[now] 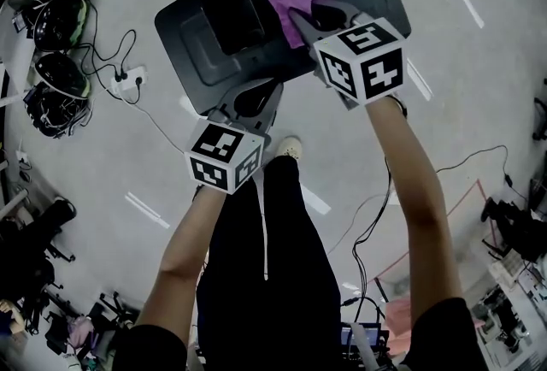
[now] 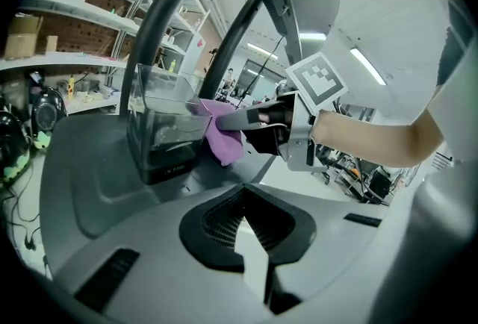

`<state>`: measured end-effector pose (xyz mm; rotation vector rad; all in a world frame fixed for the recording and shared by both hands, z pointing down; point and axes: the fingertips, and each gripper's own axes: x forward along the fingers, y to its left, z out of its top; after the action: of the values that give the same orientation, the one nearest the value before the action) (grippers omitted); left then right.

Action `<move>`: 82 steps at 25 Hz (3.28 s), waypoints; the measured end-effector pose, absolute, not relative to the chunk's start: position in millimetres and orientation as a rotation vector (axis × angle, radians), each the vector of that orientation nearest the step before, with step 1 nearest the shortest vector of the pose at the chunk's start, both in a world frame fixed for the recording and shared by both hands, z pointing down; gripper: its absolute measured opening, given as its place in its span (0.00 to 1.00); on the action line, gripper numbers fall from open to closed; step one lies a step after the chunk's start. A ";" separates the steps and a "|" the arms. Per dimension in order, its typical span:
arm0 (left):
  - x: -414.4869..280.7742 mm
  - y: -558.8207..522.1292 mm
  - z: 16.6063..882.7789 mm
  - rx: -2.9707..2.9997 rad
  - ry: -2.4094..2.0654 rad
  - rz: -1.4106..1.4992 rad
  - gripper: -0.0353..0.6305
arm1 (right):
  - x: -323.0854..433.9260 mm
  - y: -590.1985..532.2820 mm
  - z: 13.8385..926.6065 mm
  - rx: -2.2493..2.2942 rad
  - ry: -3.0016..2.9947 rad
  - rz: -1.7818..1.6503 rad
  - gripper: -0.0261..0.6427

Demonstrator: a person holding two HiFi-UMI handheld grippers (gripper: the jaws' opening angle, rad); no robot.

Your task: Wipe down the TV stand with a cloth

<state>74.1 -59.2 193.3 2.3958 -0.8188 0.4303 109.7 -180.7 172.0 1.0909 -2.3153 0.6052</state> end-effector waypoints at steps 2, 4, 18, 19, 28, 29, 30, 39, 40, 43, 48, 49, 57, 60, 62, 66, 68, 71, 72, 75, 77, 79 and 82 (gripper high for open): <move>70.3 -60.5 193.5 2.391 -0.826 0.428 0.06 | 95.6 -176.8 179.0 1.056 -2.313 0.614 0.15; 68.5 -61.0 193.0 2.385 -0.831 0.425 0.06 | 87.8 -174.1 185.5 1.040 -2.294 0.606 0.15; 78.9 -62.6 200.3 2.378 -0.824 0.438 0.06 | 122.4 -177.3 208.3 1.053 -2.222 0.583 0.15; 81.1 -62.9 200.7 2.378 -0.824 0.441 0.06 | 129.7 -178.3 208.4 1.060 -2.218 0.584 0.15; 109.7 -60.0 200.0 2.387 -0.802 0.454 0.06 | 201.7 -190.6 206.7 1.117 -2.166 0.564 0.15; 112.3 -59.4 200.3 2.388 -0.801 0.457 0.06 | 210.5 -192.3 206.5 1.122 -2.154 0.548 0.15; 114.6 -59.0 200.8 2.389 -0.800 0.458 0.06 | 220.1 -194.3 206.8 1.128 -2.139 0.530 0.15; 121.7 -56.6 204.1 2.383 -0.826 0.459 0.06 | 308.6 -214.7 209.5 1.251 -2.000 0.458 0.15; 120.9 -56.5 203.2 2.384 -0.832 0.457 0.06 | 316.5 -216.0 208.3 1.265 -1.987 0.456 0.15; 116.9 -55.2 201.9 2.380 -0.849 0.453 0.06 | 341.3 -219.1 206.7 1.325 -1.931 0.448 0.15; 112.4 -52.6 201.1 2.371 -0.870 0.435 0.06 | 398.2 -217.4 206.5 1.506 -1.765 0.441 0.15; 109.8 -52.7 202.1 2.368 -0.869 0.431 0.06 | 403.5 -214.4 205.6 1.544 -1.754 0.455 0.15; 95.1 -42.1 207.8 2.368 -0.838 0.419 0.06 | 388.7 -180.5 196.3 1.619 -1.748 0.444 0.15; 86.3 -32.7 205.5 2.384 -0.812 0.418 0.06 | 377.9 -168.9 186.2 1.655 -1.753 0.431 0.15; 80.1 -26.7 203.9 2.394 -0.801 0.418 0.06 | 372.6 -157.6 179.4 1.699 -1.750 0.446 0.15; 66.4 -10.2 202.3 2.411 -0.751 0.408 0.06 | 350.7 -128.2 178.5 1.744 -1.746 0.471 0.15; 58.5 -0.6 205.1 2.419 -0.717 0.410 0.06 | 338.6 -113.7 180.4 1.763 -1.737 0.478 0.15; 50.1 13.7 212.3 2.445 -0.678 0.417 0.06 | 323.6 -93.6 182.7 1.800 -1.730 0.492 0.15; 48.7 17.8 215.5 2.456 -0.667 0.420 0.06 | 318.6 -87.4 184.5 1.808 -1.731 0.497 0.15; 47.3 25.6 230.1 2.466 -0.651 0.418 0.06 | 304.0 -69.8 198.2 1.817 -1.742 0.520 0.15; 48.1 27.9 243.5 2.455 -0.656 0.398 0.06 | 293.5 -61.8 213.7 1.796 -1.758 0.522 0.15; 50.3 29.9 259.8 2.460 -0.661 0.395 0.06 | 282.7 -58.0 231.9 1.766 -1.777 0.510 0.15; 54.2 28.4 286.8 2.491 -0.689 0.415 0.06 | 269.4 -59.4 257.8 1.749 -1.815 0.504 0.15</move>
<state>54.2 28.4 286.8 2.4912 -0.6885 0.4152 269.4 -59.4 257.8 1.7491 -1.8147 0.5043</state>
